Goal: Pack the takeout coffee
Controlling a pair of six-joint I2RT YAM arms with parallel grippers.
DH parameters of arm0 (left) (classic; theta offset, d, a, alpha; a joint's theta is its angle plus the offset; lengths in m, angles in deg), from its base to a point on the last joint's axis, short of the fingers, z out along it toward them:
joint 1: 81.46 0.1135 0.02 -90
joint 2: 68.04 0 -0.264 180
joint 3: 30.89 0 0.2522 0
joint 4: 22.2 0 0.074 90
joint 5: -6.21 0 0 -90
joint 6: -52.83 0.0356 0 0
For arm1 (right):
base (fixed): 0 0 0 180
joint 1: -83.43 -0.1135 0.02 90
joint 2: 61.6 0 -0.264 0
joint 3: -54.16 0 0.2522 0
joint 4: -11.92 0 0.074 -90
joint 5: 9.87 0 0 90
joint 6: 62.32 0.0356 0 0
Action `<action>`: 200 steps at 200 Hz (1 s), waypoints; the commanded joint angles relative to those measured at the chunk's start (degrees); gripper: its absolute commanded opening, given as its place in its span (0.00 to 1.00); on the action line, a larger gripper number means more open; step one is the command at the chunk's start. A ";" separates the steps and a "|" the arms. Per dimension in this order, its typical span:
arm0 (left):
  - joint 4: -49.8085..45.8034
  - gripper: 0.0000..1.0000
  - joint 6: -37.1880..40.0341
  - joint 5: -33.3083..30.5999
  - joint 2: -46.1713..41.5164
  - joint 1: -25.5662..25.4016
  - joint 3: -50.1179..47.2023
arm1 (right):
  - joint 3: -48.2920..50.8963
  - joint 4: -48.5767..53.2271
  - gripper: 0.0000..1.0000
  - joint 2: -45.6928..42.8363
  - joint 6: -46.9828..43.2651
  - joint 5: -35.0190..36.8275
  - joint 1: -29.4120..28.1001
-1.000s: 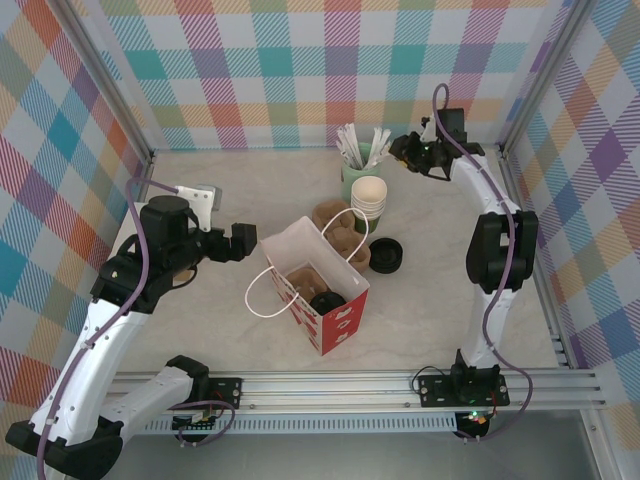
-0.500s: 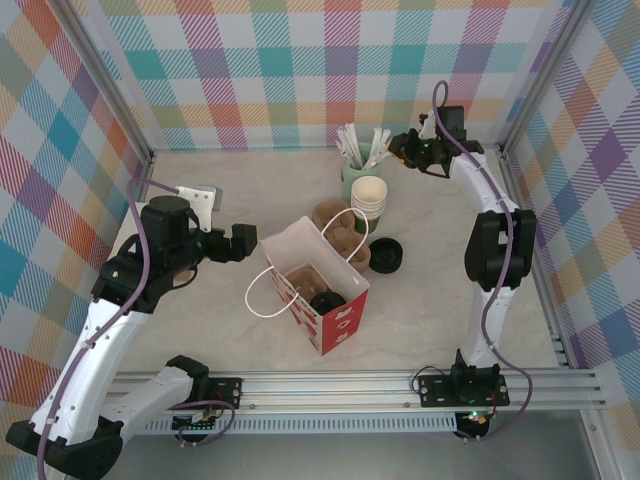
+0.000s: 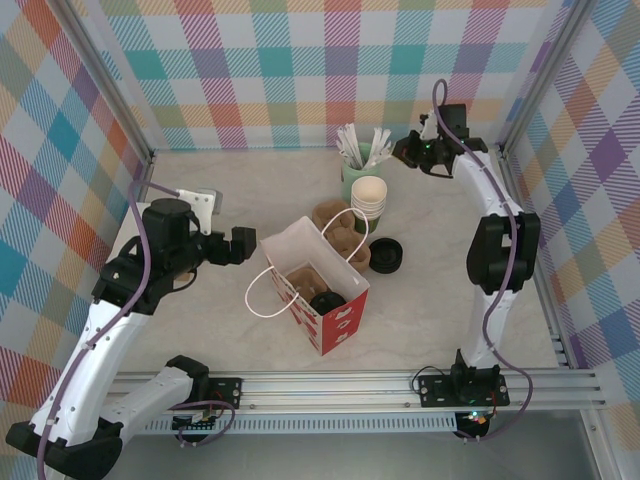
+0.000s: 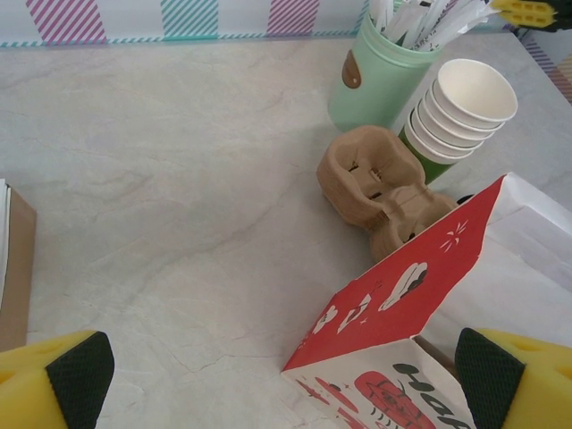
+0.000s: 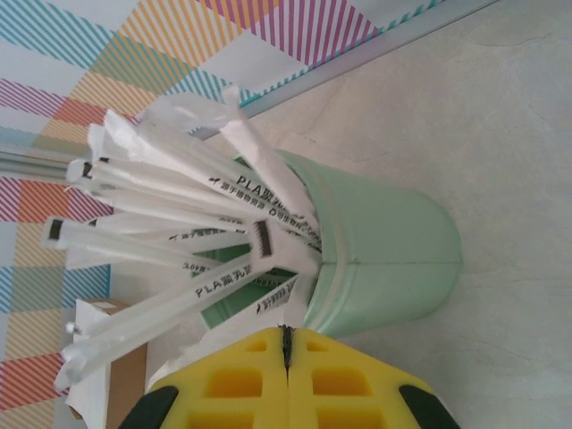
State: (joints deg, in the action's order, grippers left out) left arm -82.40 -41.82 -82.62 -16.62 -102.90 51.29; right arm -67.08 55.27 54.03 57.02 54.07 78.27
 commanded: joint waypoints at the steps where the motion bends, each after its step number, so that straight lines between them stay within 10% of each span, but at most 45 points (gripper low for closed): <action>1: 0.52 1.00 0.61 -0.48 -1.01 0.78 -0.75 | -2.31 4.89 0.04 -7.06 -5.24 1.57 0.51; 123: 2.74 1.00 -1.83 -3.31 -3.18 0.78 -2.81 | -1.27 24.16 0.04 -33.50 -15.45 4.12 0.42; 200: 3.08 1.00 -3.68 -8.57 -6.08 0.78 -4.16 | -5.87 27.07 0.03 -46.98 -13.23 -8.25 0.42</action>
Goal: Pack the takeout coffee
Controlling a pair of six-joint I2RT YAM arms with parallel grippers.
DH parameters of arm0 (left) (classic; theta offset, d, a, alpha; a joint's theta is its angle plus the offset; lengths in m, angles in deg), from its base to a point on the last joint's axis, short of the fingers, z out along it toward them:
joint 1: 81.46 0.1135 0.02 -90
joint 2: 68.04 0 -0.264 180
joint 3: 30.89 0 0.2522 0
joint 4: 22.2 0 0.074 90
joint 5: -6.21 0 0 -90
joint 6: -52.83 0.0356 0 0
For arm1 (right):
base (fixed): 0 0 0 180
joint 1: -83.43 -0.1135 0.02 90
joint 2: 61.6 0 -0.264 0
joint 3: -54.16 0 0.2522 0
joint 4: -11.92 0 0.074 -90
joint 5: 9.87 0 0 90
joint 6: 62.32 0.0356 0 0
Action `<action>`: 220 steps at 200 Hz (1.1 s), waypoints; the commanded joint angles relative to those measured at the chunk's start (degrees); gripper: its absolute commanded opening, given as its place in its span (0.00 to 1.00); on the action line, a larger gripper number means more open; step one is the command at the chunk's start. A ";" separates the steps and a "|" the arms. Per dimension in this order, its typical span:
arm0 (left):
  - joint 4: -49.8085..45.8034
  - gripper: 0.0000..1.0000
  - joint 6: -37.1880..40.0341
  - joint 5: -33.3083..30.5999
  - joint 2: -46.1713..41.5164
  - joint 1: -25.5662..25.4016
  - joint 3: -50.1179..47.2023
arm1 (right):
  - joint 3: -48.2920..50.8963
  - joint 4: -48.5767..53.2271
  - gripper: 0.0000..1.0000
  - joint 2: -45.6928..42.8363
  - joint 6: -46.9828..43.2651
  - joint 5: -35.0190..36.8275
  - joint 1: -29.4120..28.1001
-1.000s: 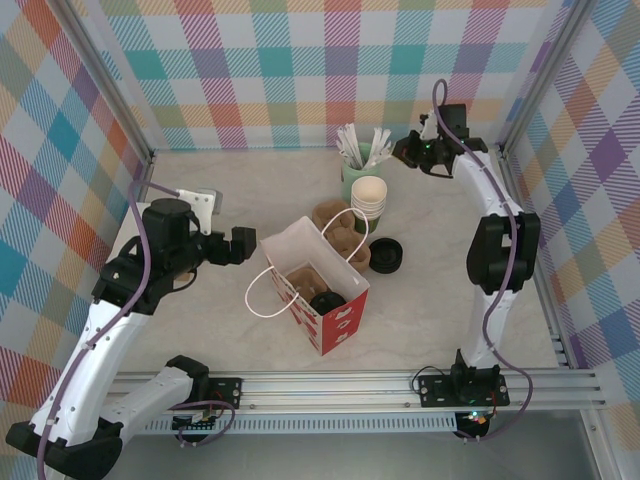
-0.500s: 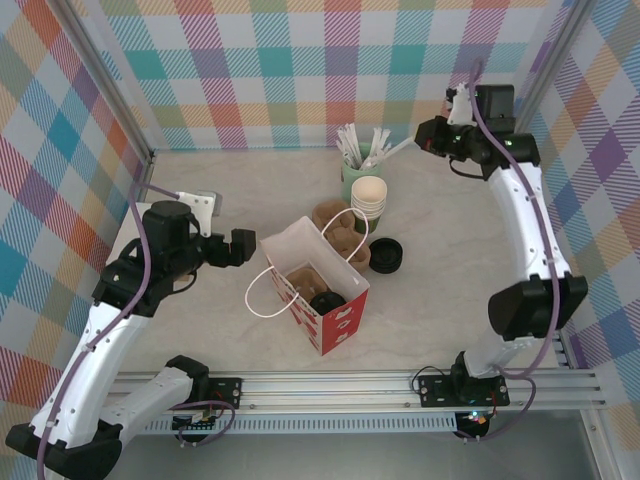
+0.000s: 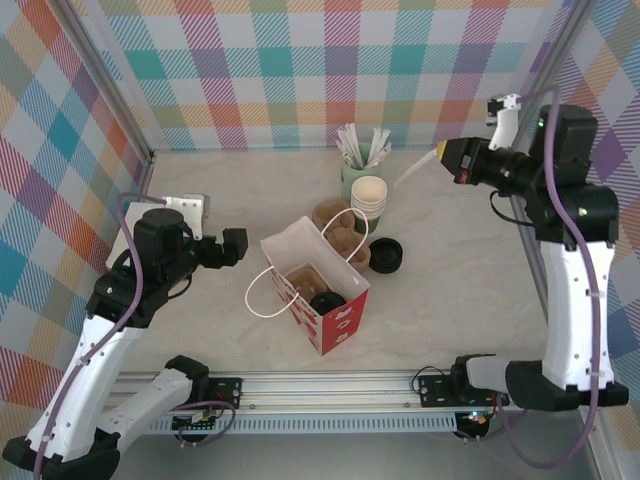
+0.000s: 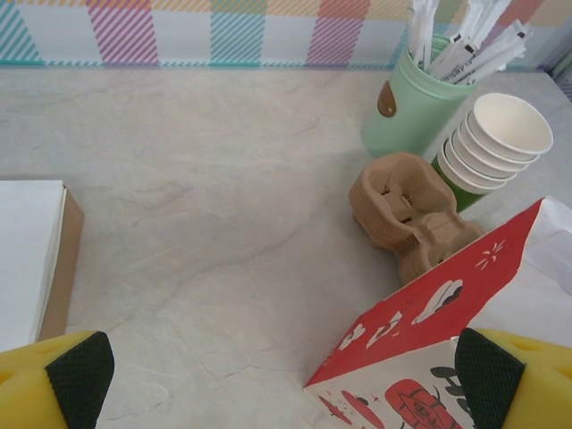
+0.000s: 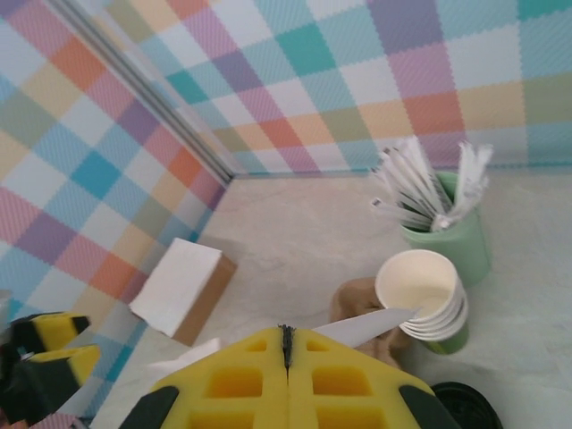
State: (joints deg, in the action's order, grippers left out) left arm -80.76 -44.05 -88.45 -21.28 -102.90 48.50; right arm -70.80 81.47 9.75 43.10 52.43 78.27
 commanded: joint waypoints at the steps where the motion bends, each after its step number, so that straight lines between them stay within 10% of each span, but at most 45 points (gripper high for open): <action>1: 1.45 1.00 -1.51 -2.81 -1.46 0.78 -1.42 | -2.17 0.66 0.03 -2.84 0.81 -6.86 0.42; 85: 1.43 1.00 -1.83 -5.23 -1.77 0.78 -1.90 | 0.45 -0.26 0.03 -5.81 8.39 -25.12 -2.46; 220: 1.05 1.00 -1.87 -5.96 -1.32 0.78 -1.73 | -0.44 3.09 0.04 9.96 0.44 -4.47 -31.04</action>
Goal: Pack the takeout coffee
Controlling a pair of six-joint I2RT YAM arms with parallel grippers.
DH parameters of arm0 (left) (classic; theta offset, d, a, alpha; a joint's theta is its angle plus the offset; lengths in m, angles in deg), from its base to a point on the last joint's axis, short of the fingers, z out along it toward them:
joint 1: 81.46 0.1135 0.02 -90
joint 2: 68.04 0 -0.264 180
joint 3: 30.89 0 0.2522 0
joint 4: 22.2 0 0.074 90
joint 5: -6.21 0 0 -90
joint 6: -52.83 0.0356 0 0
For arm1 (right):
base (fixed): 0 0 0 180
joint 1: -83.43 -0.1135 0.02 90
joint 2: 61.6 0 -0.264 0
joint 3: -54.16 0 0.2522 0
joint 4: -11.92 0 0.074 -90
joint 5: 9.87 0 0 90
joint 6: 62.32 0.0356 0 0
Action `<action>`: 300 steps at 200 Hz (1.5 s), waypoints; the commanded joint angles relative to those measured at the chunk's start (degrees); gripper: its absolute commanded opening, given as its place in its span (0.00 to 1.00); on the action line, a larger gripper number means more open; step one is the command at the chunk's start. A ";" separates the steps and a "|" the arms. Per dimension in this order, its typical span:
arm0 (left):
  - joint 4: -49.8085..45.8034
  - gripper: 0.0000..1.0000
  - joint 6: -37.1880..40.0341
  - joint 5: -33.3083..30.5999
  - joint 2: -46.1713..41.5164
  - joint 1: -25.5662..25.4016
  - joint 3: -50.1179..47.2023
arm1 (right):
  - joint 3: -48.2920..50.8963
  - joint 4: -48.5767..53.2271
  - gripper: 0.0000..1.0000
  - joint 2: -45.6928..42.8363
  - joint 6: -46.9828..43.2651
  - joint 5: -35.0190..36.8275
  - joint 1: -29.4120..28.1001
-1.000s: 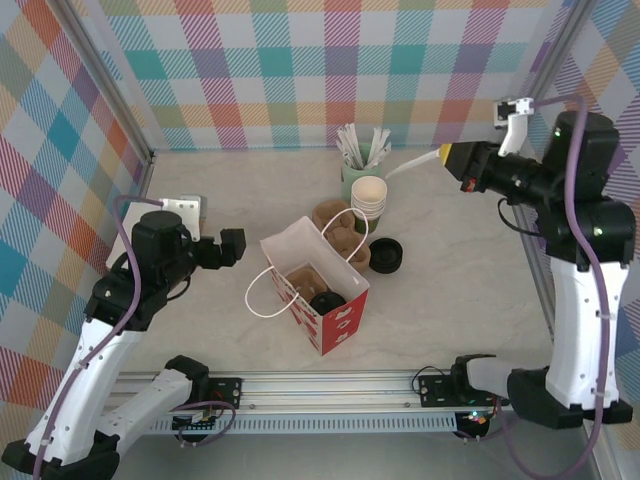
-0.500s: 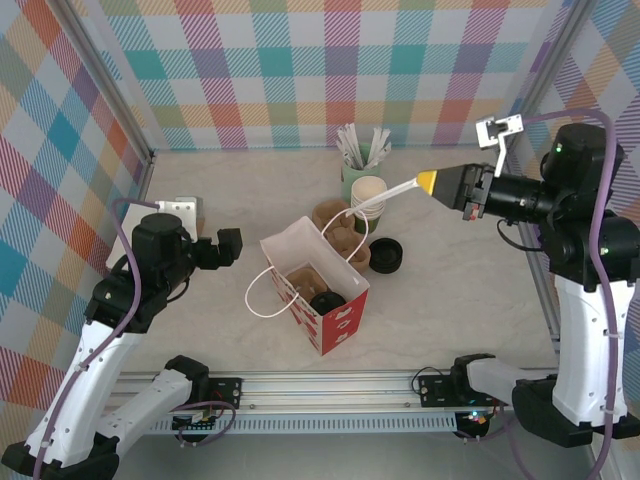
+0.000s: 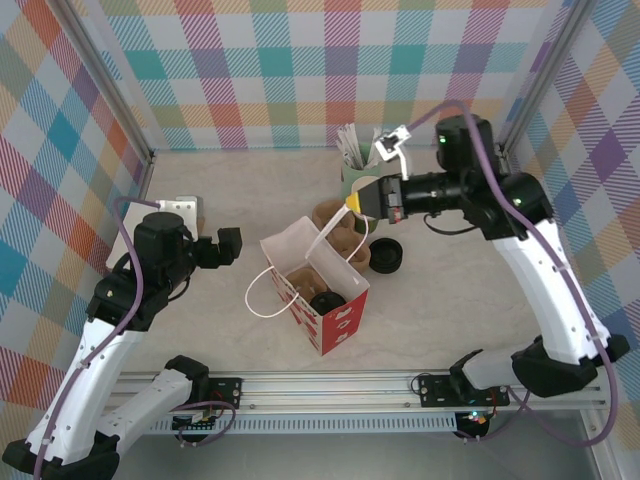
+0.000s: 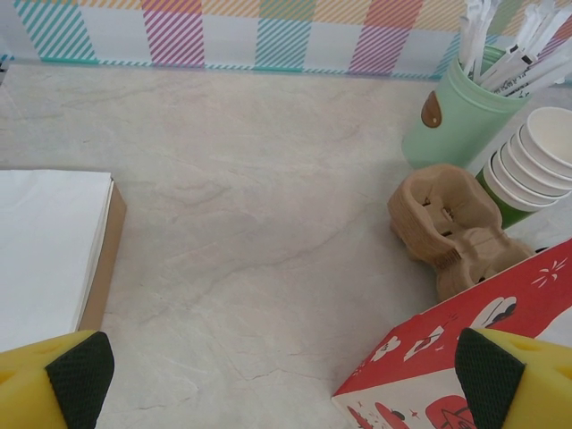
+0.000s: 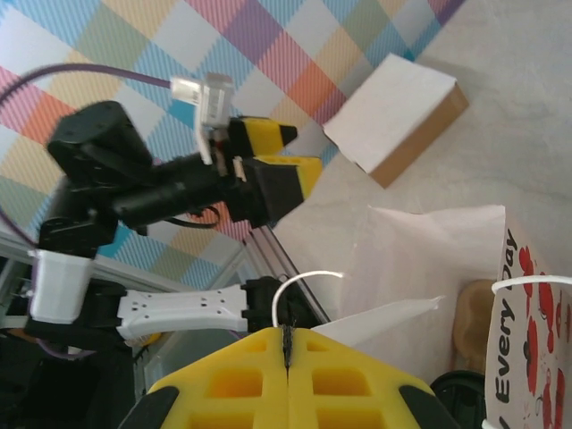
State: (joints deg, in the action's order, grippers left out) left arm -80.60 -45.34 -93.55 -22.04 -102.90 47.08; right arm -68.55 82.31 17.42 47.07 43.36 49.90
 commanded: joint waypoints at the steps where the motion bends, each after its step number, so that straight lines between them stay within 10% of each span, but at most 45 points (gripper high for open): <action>1: 0.88 1.00 -0.52 -0.78 -0.56 0.78 -0.31 | -2.73 2.31 0.04 2.46 -3.60 4.74 -2.76; 148: -0.58 1.00 -2.78 1.93 2.80 2.70 0.45 | -15.23 11.01 0.40 11.87 -10.43 21.16 -9.26; 216: -5.15 1.00 2.01 15.82 13.36 21.08 4.04 | 4.60 3.85 0.59 -4.50 -8.80 43.05 -9.09; 259: -4.80 0.97 10.03 11.44 25.58 28.43 5.58 | 18.86 -0.81 0.72 -15.38 -6.86 51.95 -8.74; 300: 0.63 0.92 1.96 12.88 33.94 36.07 4.78 | 25.83 -0.55 0.74 -20.08 -5.51 56.38 -8.39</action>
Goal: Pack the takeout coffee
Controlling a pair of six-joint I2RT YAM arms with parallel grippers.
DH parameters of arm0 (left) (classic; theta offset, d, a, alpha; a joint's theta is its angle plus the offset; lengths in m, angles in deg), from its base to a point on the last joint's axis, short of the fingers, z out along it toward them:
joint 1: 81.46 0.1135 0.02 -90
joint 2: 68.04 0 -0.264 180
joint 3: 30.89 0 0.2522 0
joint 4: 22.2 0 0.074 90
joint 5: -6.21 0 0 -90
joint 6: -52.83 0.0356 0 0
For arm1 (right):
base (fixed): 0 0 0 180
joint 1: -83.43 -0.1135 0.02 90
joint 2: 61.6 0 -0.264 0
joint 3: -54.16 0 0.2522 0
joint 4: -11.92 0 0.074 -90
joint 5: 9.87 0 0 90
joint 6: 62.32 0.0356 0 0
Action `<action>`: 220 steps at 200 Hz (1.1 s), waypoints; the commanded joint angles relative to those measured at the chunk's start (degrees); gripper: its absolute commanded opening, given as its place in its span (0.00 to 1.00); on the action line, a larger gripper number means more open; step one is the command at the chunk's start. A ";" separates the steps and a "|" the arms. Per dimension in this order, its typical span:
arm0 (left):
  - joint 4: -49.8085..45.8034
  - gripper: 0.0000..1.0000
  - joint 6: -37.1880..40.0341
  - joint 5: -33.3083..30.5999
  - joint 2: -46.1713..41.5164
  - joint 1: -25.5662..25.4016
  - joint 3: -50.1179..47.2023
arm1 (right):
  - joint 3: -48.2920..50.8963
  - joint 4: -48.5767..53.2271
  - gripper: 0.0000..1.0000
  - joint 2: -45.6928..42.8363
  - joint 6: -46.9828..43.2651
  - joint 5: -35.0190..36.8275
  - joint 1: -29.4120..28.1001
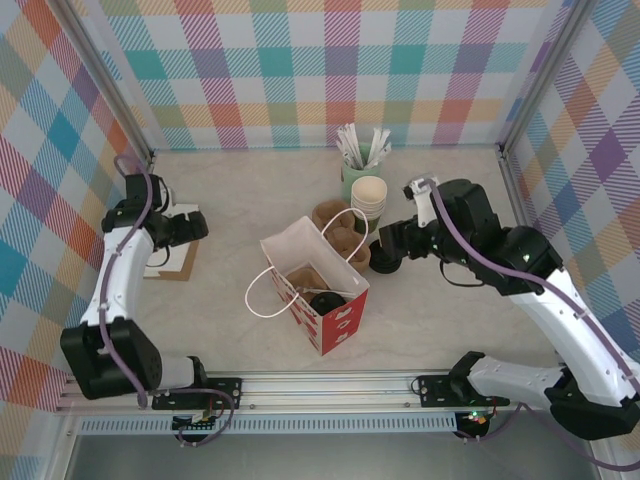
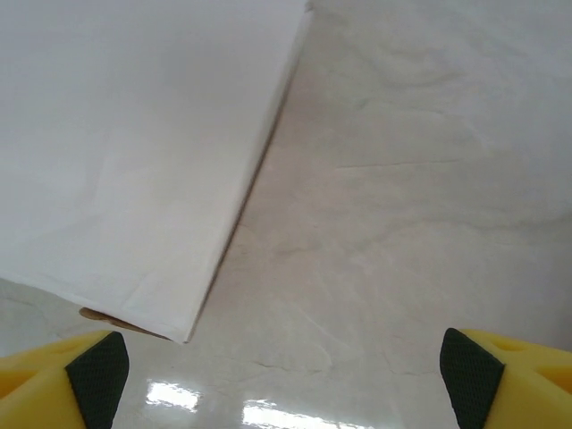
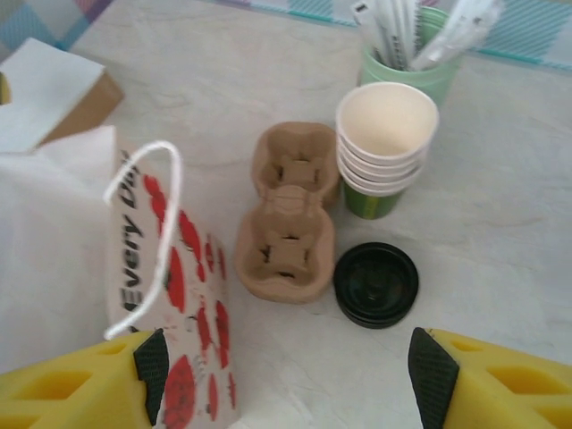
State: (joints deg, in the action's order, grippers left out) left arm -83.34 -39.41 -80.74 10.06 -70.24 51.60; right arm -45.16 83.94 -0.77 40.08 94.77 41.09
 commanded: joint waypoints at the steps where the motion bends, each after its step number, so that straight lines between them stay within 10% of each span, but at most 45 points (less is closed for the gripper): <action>1: 3.48 0.92 -4.20 -0.04 1.94 3.52 0.17 | 2.56 -2.14 0.74 -1.97 1.48 5.05 0.42; 52: 8.68 0.89 -16.84 1.28 6.01 13.07 -3.97 | 4.17 -0.98 0.76 -2.27 1.45 5.25 1.04; 111: 8.51 0.75 -10.88 6.45 14.49 14.70 1.83 | 3.03 -1.04 0.76 0.47 3.62 4.08 1.04; 220: -0.96 0.74 -10.14 -4.75 34.94 0.95 28.38 | 5.20 -0.76 0.77 1.69 2.09 7.76 1.47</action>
State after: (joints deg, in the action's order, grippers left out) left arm -79.51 -49.75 -80.04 41.60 -66.18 74.94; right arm -40.94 83.57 0.61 43.29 100.67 42.16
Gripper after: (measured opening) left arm 0.736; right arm 0.766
